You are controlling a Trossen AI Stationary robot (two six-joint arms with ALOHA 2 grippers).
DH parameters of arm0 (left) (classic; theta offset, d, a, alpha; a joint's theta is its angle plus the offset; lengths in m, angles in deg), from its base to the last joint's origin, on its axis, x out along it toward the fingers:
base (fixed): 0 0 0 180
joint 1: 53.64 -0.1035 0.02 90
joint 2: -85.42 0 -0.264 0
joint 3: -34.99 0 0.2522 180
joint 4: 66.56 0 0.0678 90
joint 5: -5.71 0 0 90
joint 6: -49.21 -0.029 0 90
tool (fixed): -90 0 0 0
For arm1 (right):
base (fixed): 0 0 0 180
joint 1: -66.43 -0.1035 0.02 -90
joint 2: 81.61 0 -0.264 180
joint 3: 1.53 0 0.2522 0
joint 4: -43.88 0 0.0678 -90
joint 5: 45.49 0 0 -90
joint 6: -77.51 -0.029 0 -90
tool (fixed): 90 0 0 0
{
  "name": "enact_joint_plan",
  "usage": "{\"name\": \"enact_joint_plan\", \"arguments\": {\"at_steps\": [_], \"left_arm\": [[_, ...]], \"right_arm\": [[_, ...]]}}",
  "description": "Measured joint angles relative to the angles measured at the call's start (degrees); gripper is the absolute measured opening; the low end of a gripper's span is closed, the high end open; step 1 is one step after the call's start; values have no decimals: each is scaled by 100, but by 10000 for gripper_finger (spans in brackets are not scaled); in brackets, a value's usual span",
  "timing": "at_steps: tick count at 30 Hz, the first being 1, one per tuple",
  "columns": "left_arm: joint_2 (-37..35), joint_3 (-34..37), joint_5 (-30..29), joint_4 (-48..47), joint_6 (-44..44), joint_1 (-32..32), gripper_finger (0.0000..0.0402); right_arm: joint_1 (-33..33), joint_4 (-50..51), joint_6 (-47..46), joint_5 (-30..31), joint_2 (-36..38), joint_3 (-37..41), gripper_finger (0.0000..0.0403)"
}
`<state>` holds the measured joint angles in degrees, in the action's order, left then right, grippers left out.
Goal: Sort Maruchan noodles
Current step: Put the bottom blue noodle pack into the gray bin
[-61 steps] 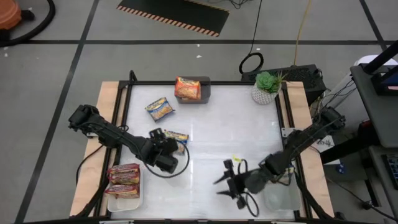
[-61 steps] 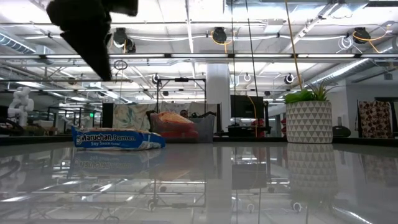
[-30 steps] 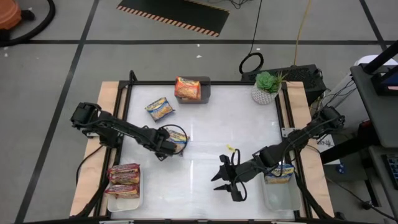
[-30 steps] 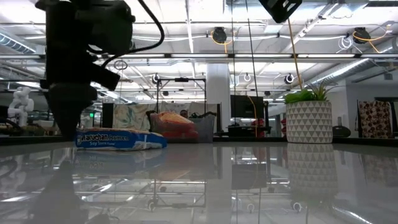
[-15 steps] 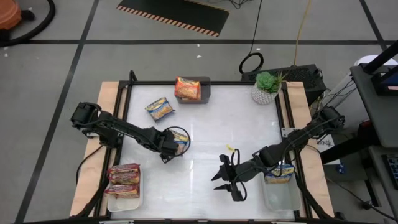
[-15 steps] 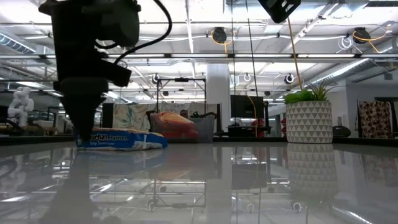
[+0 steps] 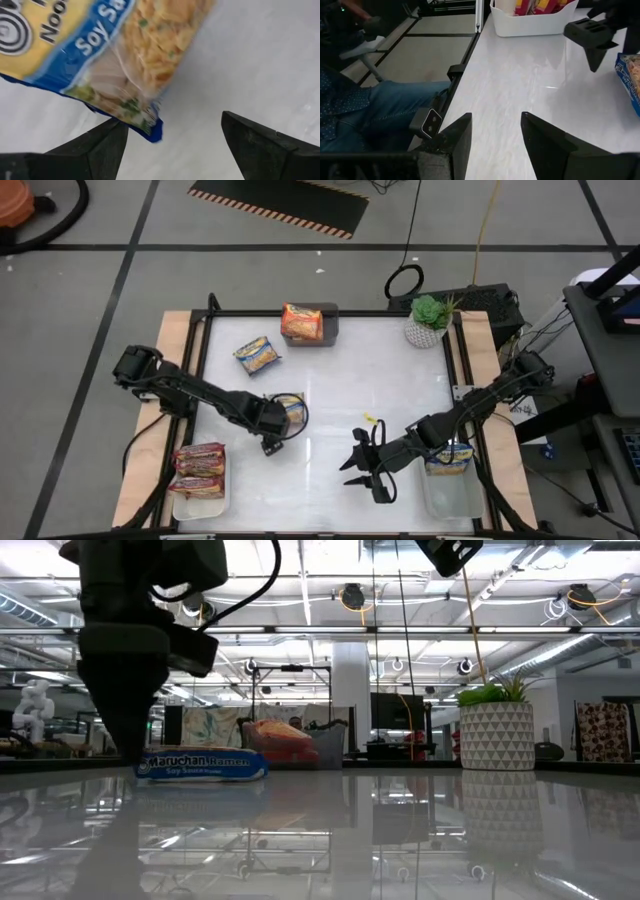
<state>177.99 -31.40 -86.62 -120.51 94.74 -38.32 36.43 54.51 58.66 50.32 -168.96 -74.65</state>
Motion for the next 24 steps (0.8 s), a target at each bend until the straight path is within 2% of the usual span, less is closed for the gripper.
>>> {"name": "enact_joint_plan", "arguments": {"at_steps": [9,18,21,24], "left_arm": [[0,0,-314,0,154,-23,321],[0,0,-389,-1,-21,-133,320],[0,0,-402,-2,-43,-160,301],[0,0,-395,-1,-42,-174,265]], "right_arm": [[0,0,-39,5,0,0,164],[0,-2,0,7,0,0,164],[0,-2,2,7,0,0,164],[0,-2,2,10,0,0,164]]}}
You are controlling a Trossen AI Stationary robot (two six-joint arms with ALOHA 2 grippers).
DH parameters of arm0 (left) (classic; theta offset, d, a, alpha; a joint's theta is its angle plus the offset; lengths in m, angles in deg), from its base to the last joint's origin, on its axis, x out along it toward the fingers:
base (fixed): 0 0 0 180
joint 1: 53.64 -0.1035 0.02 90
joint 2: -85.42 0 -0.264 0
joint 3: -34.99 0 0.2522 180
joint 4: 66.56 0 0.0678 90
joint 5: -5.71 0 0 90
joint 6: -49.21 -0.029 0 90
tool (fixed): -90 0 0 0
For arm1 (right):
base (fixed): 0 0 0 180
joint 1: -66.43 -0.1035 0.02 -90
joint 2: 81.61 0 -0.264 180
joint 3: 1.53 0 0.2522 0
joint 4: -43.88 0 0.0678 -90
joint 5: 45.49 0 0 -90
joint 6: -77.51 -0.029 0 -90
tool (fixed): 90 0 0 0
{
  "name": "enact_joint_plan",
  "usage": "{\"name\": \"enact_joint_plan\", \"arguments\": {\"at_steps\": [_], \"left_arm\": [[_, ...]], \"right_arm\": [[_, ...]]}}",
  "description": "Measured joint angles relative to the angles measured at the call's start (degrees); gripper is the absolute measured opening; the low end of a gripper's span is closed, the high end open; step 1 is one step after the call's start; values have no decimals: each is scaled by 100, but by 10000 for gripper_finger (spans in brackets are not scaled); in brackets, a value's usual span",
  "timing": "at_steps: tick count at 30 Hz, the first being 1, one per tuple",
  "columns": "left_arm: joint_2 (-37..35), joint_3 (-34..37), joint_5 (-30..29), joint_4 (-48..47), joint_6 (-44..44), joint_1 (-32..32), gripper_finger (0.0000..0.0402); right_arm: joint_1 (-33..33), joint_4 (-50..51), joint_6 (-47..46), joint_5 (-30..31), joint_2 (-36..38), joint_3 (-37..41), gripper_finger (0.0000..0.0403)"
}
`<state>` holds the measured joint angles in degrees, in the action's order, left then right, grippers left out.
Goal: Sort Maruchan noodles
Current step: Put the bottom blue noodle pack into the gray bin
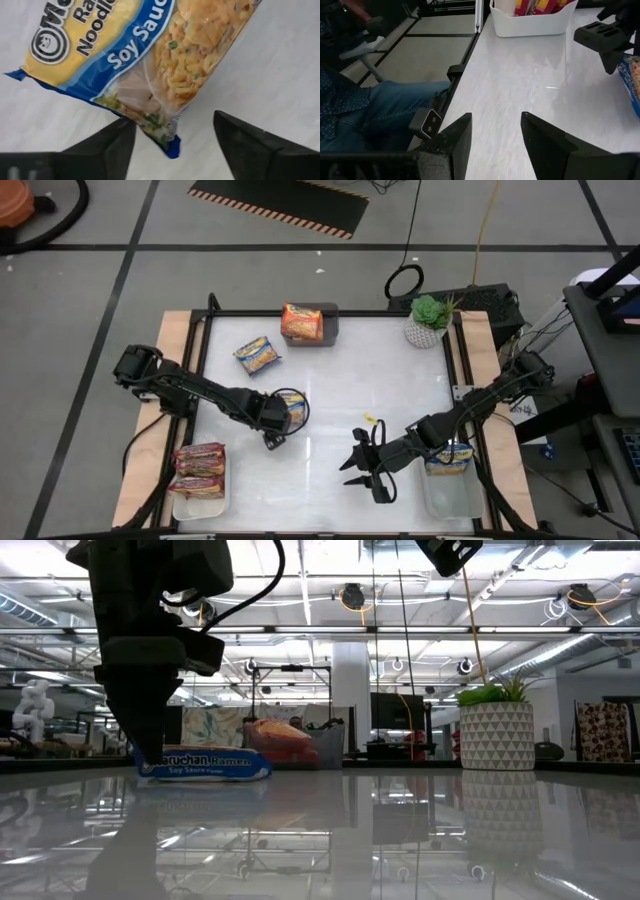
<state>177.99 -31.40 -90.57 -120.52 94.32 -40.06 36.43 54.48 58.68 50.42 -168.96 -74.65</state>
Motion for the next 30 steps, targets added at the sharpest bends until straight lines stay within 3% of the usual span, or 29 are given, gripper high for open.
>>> {"name": "enact_joint_plan", "arguments": {"at_steps": [13,23,30], "left_arm": [[0,0,20,1,-549,-86,87],[0,0,-397,-1,-1039,-194,10],[0,0,-631,-1,-1403,-183,4]], "right_arm": [[4,0,170,24,0,0,164],[4,0,197,24,0,0,164],[51,0,-12,23,0,0,164]]}}
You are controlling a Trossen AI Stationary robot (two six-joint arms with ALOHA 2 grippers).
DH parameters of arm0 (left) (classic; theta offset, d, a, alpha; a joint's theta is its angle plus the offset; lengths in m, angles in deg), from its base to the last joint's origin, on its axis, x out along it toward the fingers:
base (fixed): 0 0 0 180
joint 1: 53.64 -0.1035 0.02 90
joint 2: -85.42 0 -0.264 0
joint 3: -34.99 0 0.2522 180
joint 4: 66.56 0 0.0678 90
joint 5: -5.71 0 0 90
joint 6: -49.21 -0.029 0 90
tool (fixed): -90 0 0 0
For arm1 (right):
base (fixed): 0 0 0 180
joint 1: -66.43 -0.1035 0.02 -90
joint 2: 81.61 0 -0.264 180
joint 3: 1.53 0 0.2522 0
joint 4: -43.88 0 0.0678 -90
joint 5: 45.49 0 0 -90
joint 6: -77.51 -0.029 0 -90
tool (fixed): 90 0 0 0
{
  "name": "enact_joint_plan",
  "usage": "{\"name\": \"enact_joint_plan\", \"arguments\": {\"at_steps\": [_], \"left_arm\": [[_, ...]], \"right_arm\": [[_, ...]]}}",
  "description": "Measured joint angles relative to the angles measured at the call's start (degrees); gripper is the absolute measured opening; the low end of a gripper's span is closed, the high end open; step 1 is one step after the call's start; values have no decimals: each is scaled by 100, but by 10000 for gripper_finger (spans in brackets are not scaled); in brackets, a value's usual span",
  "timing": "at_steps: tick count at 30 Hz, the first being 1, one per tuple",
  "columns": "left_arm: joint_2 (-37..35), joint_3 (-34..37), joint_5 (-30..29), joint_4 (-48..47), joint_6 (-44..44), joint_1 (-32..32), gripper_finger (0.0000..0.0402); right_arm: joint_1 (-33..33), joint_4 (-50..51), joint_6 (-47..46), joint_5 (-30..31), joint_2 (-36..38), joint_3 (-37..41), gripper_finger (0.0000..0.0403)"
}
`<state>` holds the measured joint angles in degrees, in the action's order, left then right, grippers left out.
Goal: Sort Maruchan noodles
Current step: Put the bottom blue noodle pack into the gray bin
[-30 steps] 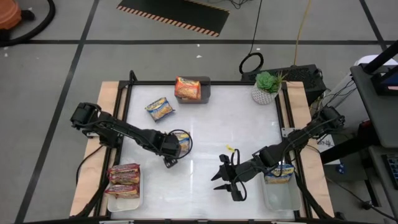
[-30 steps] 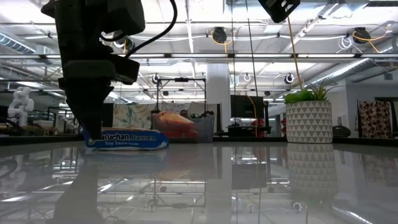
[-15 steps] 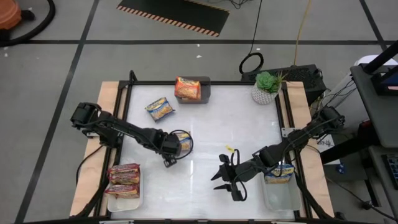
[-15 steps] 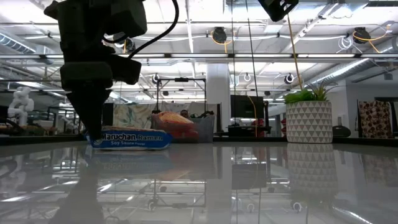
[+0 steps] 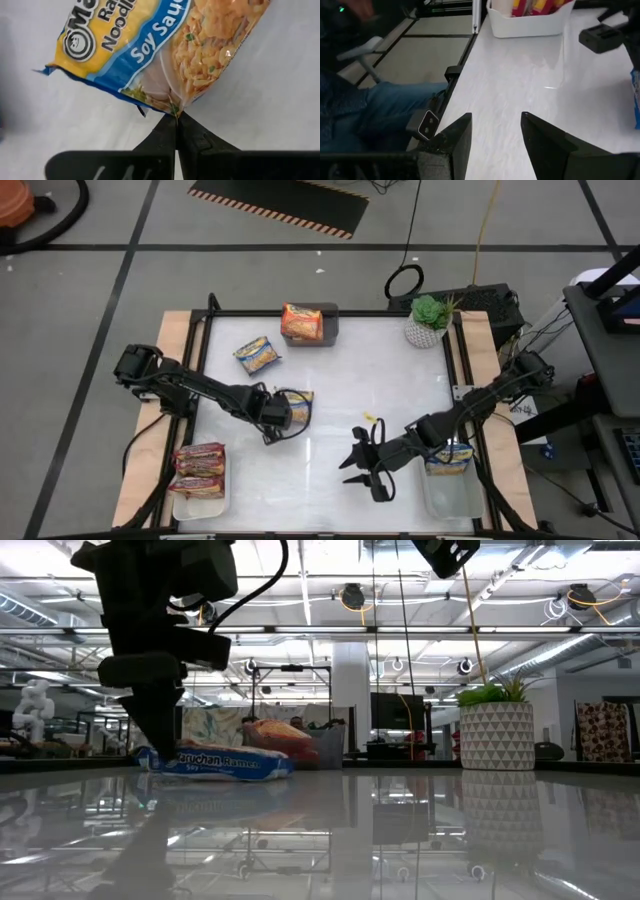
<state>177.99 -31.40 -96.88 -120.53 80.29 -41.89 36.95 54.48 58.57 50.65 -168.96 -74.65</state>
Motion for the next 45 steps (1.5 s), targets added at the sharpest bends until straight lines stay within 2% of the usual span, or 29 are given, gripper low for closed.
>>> {"name": "enact_joint_plan", "arguments": {"at_steps": [6,12,21,27,34,39,45], "left_arm": [[0,-135,-633,-24,-253,64,3],[0,-367,-1269,-34,-854,452,2],[0,-653,-2850,-73,-2404,1427,1],[0,-695,-3823,-8,-3263,1940,1],[0,-695,-4498,108,-3205,2048,1],[-33,-695,-4899,436,-2626,1999,1],[-246,-875,-4997,672,-1988,1810,1]], "right_arm": [[161,153,-623,1,4,-2,164],[255,434,-748,3,4,-2,164],[404,518,-1171,1,7,-2,164],[434,557,-1382,157,293,-2,164],[320,418,-959,1379,344,8,164],[354,310,-881,1492,232,142,164],[366,-22,-725,1502,240,205,164]]}}
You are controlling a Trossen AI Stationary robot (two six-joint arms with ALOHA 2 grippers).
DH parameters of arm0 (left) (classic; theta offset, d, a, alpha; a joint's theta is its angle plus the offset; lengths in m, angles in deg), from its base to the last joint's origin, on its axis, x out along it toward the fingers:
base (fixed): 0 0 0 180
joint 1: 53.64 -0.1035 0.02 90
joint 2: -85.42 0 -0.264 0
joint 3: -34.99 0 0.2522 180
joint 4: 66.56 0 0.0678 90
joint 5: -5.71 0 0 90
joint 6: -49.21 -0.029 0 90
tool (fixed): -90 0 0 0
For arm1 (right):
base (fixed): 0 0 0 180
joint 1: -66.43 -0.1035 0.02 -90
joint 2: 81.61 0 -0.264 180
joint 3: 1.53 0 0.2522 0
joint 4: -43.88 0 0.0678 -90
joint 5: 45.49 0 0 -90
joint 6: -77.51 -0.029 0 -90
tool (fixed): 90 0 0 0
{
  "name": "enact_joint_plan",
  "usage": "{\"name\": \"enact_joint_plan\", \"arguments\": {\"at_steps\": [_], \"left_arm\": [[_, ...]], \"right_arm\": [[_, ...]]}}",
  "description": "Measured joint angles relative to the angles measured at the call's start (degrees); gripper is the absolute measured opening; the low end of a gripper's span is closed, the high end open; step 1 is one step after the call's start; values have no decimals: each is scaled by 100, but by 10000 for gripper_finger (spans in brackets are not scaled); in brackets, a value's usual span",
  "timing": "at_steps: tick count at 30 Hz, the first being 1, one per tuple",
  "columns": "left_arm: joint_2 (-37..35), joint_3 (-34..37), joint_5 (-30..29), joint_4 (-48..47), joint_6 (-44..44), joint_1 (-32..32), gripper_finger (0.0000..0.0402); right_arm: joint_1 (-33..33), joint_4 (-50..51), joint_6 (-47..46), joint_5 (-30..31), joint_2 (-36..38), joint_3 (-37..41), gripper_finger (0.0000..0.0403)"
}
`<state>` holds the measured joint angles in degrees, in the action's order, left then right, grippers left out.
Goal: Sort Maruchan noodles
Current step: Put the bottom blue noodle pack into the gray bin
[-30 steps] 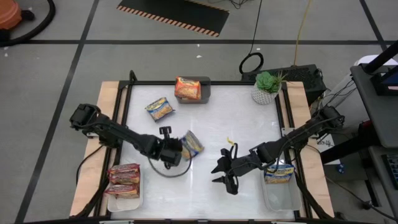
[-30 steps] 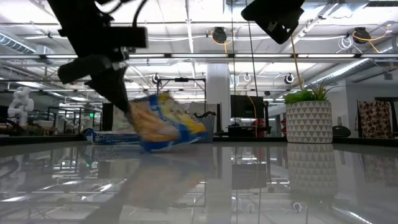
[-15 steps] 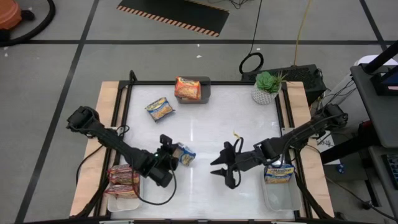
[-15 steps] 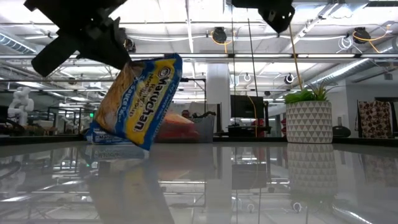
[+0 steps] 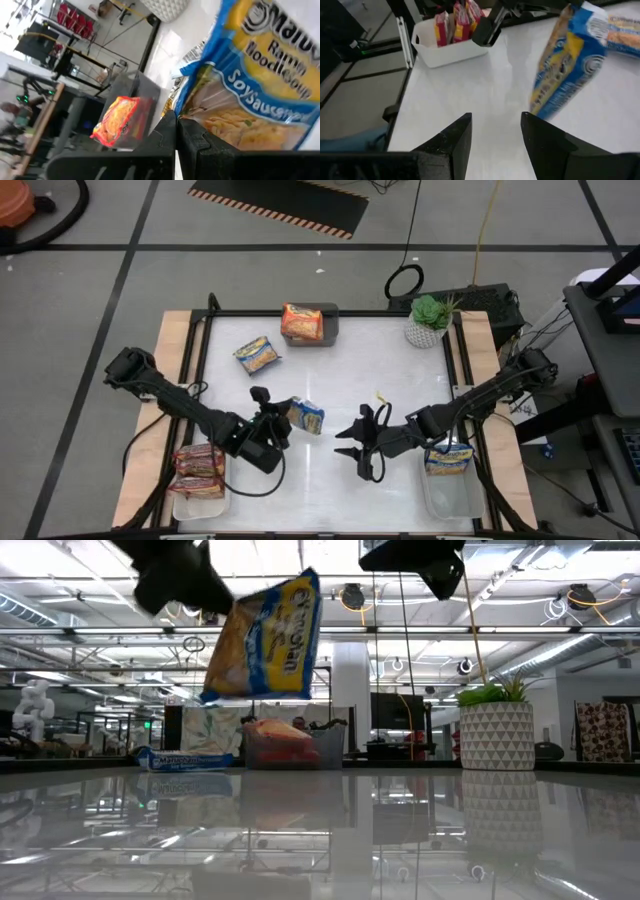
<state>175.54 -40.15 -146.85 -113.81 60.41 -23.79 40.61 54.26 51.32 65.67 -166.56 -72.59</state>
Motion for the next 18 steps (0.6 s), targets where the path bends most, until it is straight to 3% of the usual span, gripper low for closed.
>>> {"name": "enact_joint_plan", "arguments": {"at_steps": [11,18], "left_arm": [[-3,-412,-36,219,284,197,1],[-3,-414,-53,246,247,159,1]], "right_arm": [[-2,-226,205,1058,0,0,165],[-2,-289,444,1074,-23,0,165]]}}
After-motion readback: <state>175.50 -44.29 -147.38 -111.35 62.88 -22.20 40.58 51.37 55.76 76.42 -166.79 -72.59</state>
